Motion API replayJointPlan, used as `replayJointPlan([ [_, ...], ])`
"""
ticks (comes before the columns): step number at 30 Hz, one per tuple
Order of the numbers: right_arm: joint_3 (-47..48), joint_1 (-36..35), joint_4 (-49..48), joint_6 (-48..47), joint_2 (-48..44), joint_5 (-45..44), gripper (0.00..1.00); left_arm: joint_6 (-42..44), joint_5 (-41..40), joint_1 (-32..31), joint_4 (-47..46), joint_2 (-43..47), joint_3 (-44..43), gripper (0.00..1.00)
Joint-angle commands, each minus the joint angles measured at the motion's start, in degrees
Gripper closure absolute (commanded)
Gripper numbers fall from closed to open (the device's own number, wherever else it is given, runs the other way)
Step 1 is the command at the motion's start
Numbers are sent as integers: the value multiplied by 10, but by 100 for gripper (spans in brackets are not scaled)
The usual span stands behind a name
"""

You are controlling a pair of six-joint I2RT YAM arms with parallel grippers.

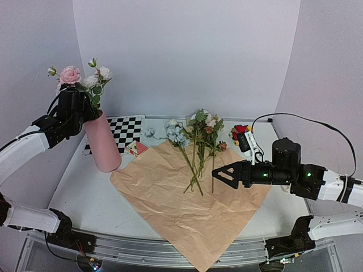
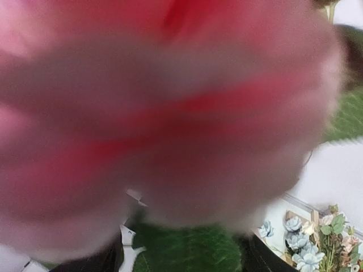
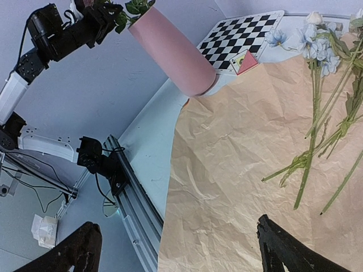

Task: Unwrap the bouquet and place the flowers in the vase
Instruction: Insert the fake flower into the vase.

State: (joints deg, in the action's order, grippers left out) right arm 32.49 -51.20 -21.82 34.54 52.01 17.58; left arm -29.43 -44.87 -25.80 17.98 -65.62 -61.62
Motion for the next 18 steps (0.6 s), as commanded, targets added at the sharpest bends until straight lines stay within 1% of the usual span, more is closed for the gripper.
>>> replayJointPlan([
  [1, 0, -3, -11, 4, -11, 9, 4, -44, 48, 3, 53, 23, -29, 33],
  [6, 2, -3, -11, 3, -4, 5, 4, -65, 124, 3, 72, 52, -23, 28],
  [8, 4, -3, -2, 5, 2, -15, 4, -73, 161, 3, 79, 63, -23, 26],
  [12, 23, -3, 70, 11, 24, -108, 5, -91, 219, 3, 102, 90, -18, 23],
  [16, 36, -2, 134, 32, 41, -215, 13, -103, 266, 3, 125, 129, -5, 23],
  [18, 36, -2, 148, 36, 50, -239, 14, -109, 291, 3, 135, 155, 7, 23],
])
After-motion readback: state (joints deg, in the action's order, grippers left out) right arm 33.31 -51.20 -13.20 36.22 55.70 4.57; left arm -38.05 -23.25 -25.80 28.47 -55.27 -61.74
